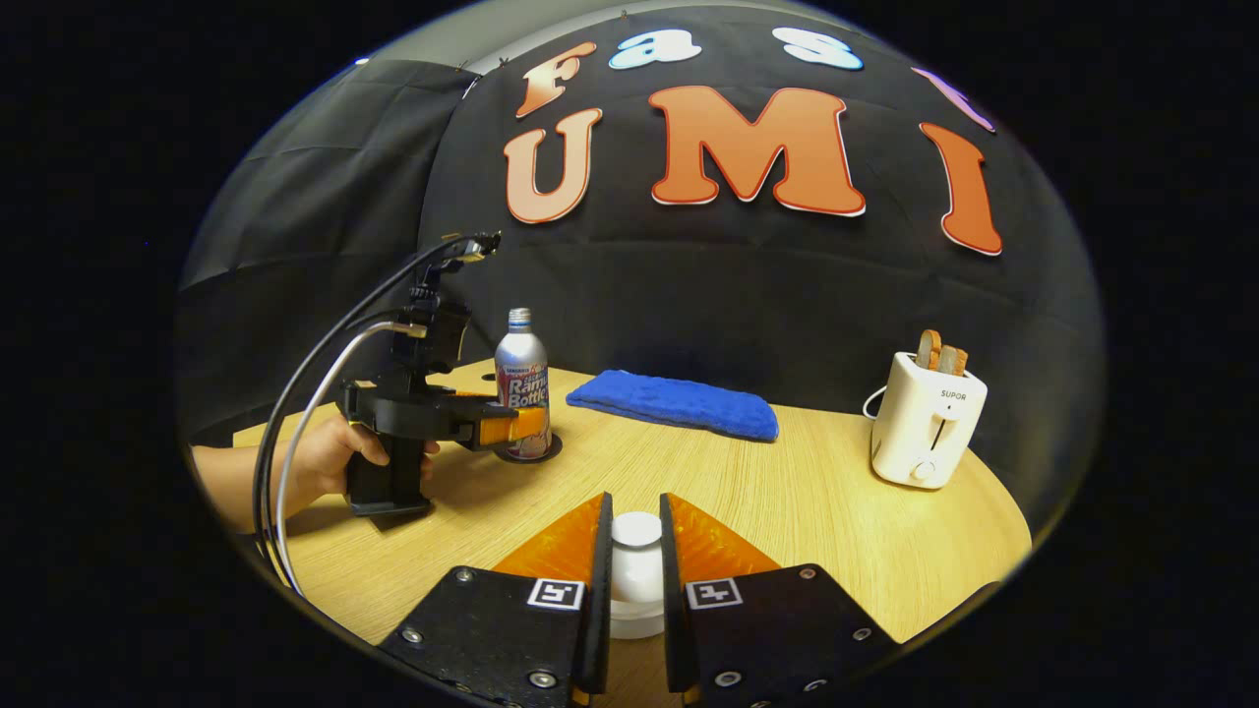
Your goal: Open the teacup lid with one hand, grasp the water bottle and pour water into the teacup with the other hand; after pouring, place the water bottle on the coaster and then close the teacup lid.
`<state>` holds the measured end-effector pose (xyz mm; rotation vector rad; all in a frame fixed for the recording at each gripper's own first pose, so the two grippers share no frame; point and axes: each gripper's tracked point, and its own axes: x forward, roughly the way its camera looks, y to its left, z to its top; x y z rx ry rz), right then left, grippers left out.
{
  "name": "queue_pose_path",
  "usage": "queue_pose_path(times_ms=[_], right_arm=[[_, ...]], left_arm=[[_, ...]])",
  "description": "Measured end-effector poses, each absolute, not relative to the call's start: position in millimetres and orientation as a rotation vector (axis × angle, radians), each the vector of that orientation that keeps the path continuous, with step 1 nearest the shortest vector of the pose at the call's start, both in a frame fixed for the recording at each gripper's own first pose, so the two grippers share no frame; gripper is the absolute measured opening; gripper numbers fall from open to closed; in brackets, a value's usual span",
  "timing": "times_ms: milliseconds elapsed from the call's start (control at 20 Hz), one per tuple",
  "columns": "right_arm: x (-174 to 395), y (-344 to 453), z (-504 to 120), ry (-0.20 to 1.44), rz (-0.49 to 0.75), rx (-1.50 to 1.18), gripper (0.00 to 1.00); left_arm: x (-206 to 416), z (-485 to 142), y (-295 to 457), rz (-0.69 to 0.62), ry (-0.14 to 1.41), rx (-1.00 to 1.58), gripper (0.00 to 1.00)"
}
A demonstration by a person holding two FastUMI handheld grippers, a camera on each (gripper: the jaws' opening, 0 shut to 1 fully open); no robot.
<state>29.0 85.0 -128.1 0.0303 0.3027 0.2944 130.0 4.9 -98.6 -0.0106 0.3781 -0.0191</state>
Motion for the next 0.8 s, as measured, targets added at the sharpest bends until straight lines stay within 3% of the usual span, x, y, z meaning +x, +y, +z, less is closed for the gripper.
queue_pose_path(times_ms=[50,150,350,400,450,600,650,800], right_arm=[[29,85,-130,0.305,0.295,0.030,0.23],[31,88,-134,0.302,0.300,0.042,0.24],[33,91,-148,0.314,0.294,0.041,0.23],[34,91,-150,0.314,0.291,0.038,0.23],[34,91,-151,0.312,0.289,0.037,0.24],[35,95,-155,0.303,0.295,0.041,0.23],[35,97,-155,0.294,0.300,0.038,0.23],[36,97,-156,0.273,0.297,0.016,0.24]], left_arm=[[128,-100,4,-0.025,0.385,0.001,0.84],[128,-95,3,-0.030,0.366,0.028,0.90],[116,-87,2,-0.045,0.349,0.034,0.86],[112,-85,-1,-0.048,0.345,0.025,0.90],[108,-83,0,-0.047,0.341,0.019,0.87],[99,-75,-6,-0.064,0.330,0.001,0.89],[96,-73,-7,-0.062,0.327,-0.002,0.86],[78,-58,-10,-0.070,0.293,-0.004,0.90]])
